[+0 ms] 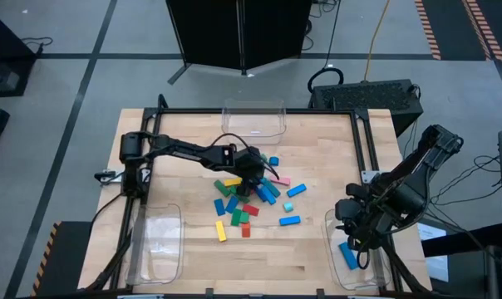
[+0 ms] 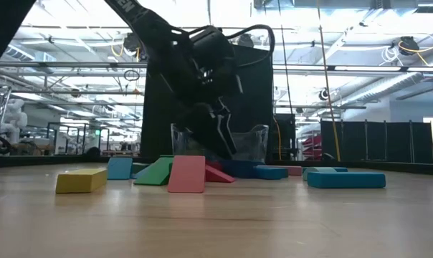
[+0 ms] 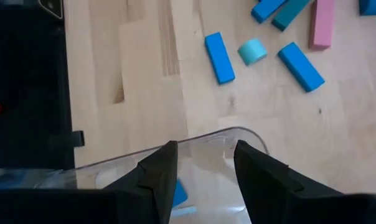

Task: Sort blocks by size
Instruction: Put the light blue rectangle block into the bottom right transparent bin

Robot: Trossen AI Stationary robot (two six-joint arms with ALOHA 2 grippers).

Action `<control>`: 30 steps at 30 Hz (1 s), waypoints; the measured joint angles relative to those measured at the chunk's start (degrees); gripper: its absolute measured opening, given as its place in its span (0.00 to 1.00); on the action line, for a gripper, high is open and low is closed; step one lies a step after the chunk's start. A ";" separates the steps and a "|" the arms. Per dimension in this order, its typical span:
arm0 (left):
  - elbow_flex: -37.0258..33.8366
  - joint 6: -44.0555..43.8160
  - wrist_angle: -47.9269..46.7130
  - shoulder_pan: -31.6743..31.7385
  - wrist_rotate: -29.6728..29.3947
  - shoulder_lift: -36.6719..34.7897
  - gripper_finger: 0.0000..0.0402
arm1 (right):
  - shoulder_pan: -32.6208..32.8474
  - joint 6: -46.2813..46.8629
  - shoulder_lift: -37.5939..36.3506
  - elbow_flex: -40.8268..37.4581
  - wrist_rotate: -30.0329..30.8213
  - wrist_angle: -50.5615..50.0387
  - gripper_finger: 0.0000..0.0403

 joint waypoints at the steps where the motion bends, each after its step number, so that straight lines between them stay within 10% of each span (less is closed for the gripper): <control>1: 0.01 0.10 -0.15 0.00 0.00 0.00 0.72 | 0.00 -0.04 0.00 0.00 0.02 0.00 0.37; 30: -0.10 1.35 -0.52 4.27 1.91 2.84 0.63 | -0.52 -1.58 0.00 0.00 0.09 0.10 0.37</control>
